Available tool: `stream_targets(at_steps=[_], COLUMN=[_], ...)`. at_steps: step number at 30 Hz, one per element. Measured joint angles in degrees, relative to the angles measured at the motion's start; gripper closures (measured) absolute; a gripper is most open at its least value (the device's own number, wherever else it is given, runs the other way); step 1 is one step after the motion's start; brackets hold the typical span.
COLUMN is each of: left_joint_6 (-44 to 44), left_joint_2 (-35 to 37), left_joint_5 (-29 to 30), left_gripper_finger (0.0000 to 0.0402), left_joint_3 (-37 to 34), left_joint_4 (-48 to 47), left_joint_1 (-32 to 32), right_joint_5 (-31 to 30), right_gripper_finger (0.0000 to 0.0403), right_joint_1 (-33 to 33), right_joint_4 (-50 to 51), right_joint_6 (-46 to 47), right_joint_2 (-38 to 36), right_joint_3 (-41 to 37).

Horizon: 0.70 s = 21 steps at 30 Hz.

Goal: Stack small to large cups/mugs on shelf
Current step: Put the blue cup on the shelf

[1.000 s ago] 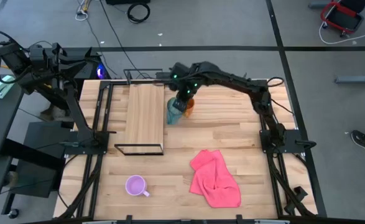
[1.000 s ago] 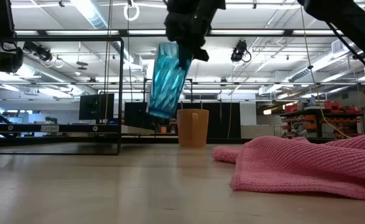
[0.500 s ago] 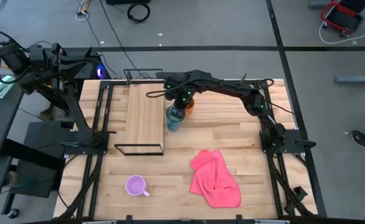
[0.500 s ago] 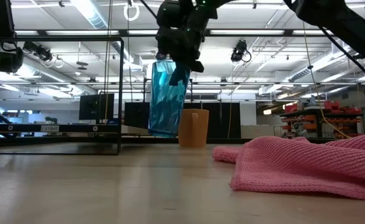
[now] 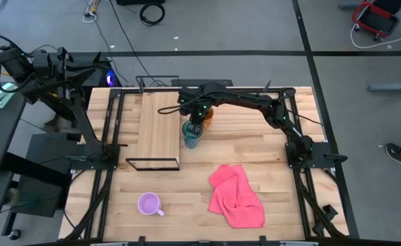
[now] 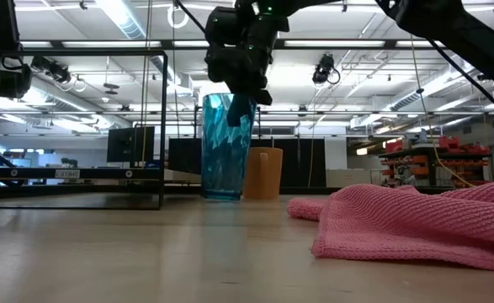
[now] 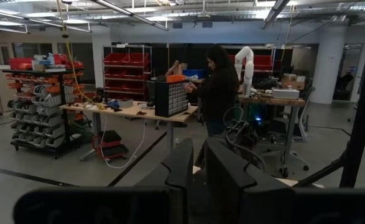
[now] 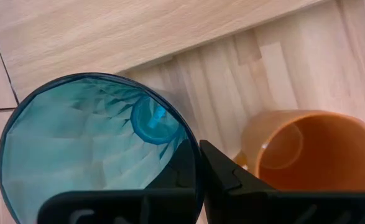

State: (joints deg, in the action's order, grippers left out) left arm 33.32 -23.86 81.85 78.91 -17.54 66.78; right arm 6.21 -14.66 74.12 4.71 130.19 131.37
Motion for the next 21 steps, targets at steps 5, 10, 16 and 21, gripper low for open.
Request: stream_targets(at_steps=[5, 10, 16, 21], left_joint_6=[-0.1, -0.2, -0.2, -0.2], left_joint_2=[0.0, 0.0, 0.0, 0.0], left_joint_5=[0.0, 0.0, 0.0, 0.0], left_gripper_finger=[0.0349, 0.0353, 0.0355, 0.0350], left_joint_3=[0.0, 0.0, 0.0, 0.0], left_joint_4=[0.0, -0.4, -0.4, -0.4], left_joint_1=[0.0, 0.0, 0.0, 0.0], right_joint_5=[-0.3, -0.2, -0.2, -0.1], right_gripper_finger=[0.0396, 0.0386, 0.0369, 0.0358], right_joint_1=[-0.1, -0.3, -0.3, -0.3], right_joint_4=[-0.4, -0.4, -0.5, -1.1], right_joint_6=[0.0, 0.0, 0.0, -0.5], right_joint_2=[0.0, 0.0, 0.0, 0.0], right_joint_3=[0.0, 0.0, 0.0, 0.0])
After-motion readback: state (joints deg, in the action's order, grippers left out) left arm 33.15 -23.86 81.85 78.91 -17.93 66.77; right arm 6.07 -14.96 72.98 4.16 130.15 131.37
